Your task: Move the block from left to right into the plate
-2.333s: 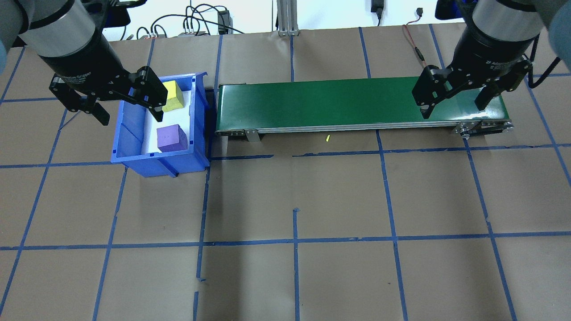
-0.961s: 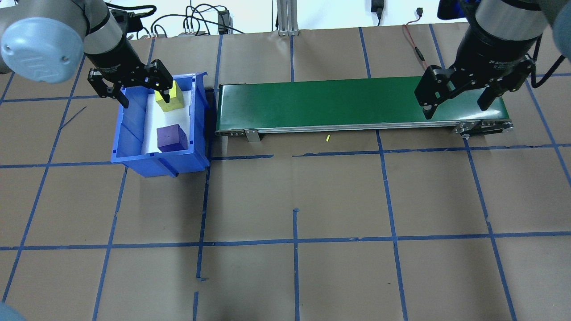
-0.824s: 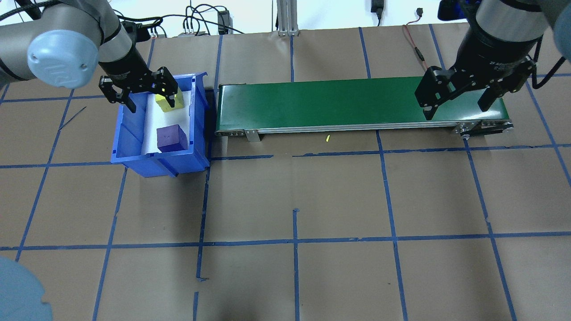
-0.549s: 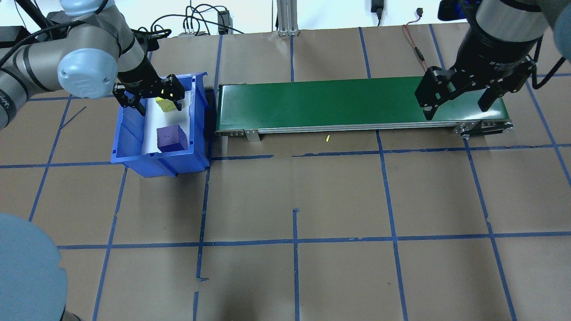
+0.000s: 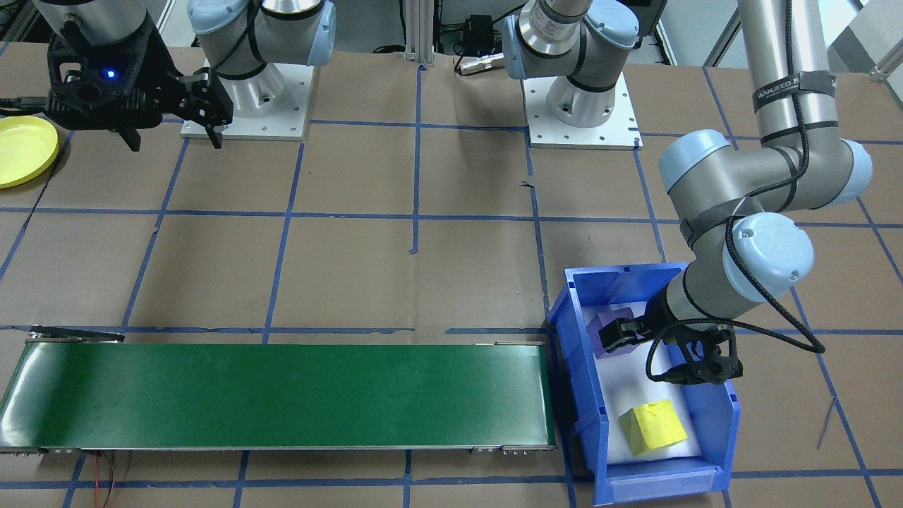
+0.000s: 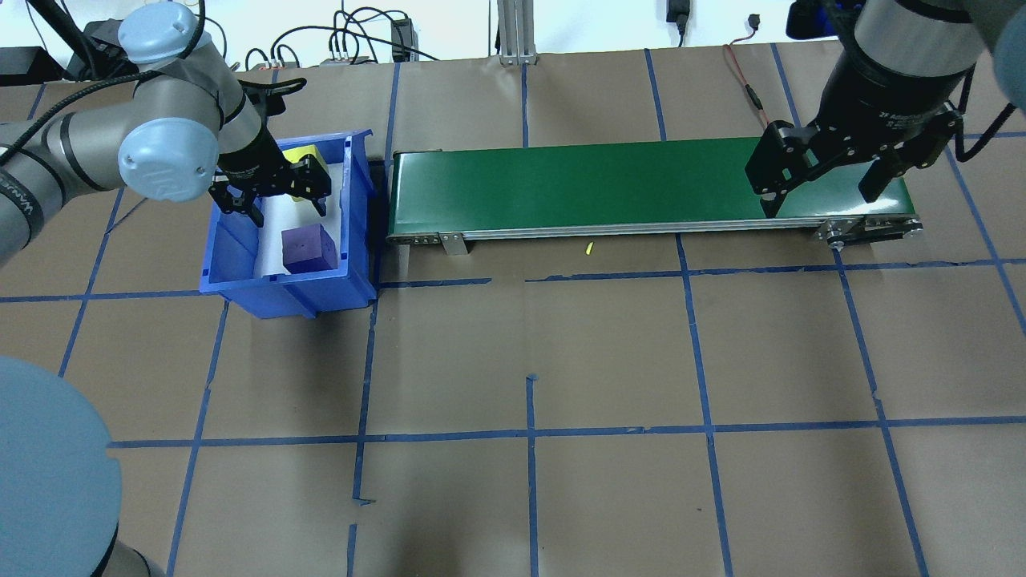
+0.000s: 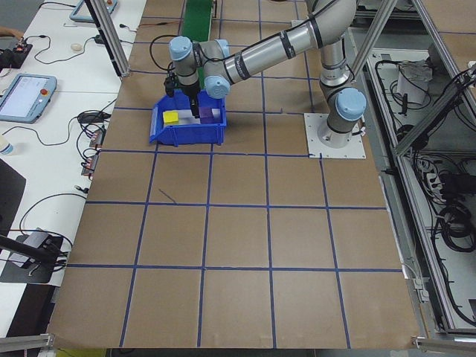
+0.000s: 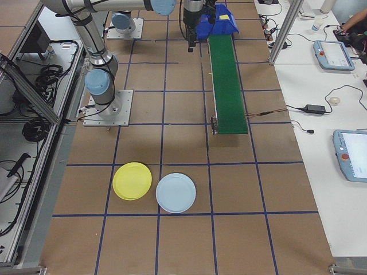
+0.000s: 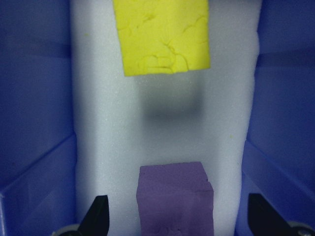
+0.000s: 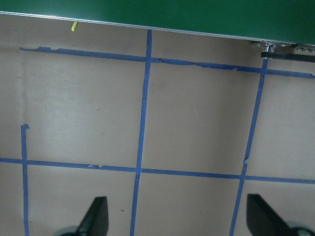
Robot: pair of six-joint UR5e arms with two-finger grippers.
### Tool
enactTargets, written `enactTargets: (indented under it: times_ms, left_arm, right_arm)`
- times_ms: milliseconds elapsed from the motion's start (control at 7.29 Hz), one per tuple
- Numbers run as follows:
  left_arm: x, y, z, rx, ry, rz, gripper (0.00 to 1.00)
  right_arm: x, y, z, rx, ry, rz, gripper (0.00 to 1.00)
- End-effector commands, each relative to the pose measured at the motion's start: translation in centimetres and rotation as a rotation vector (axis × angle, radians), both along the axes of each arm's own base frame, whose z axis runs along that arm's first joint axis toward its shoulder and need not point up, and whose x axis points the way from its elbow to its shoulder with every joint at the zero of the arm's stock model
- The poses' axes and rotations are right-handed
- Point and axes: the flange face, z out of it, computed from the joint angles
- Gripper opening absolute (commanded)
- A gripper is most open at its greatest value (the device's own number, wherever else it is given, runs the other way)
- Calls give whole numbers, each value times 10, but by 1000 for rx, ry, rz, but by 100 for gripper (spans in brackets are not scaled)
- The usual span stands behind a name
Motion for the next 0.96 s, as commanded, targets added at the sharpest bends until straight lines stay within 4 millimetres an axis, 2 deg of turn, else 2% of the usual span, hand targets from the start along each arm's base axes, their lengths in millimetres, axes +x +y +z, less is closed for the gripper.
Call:
enactTargets:
  times_ms: [0,137,412,549,686,824]
  left_arm:
    - [-5,7,-29,28,47,4,99]
    - [-3,7,-40,49,39,-8,79]
    - [-4,12,-45,71,40,-13,54]
    - [-1,9,-30,51,26,-11,41]
    - [3,6,-8,38,-3,-12,36]
    - [4,0,16,51,-1,-5,36]
  right_arm:
    - [0,0,0,-1,0,-1,100]
    - [0,0,0,1,0,-1,100]
    - [1,1,1,-3,-3,1,100]
    - [0,0,0,1,-2,-1,100]
    - [1,0,0,1,-2,1,100]
    - [3,1,1,-3,-7,4,100]
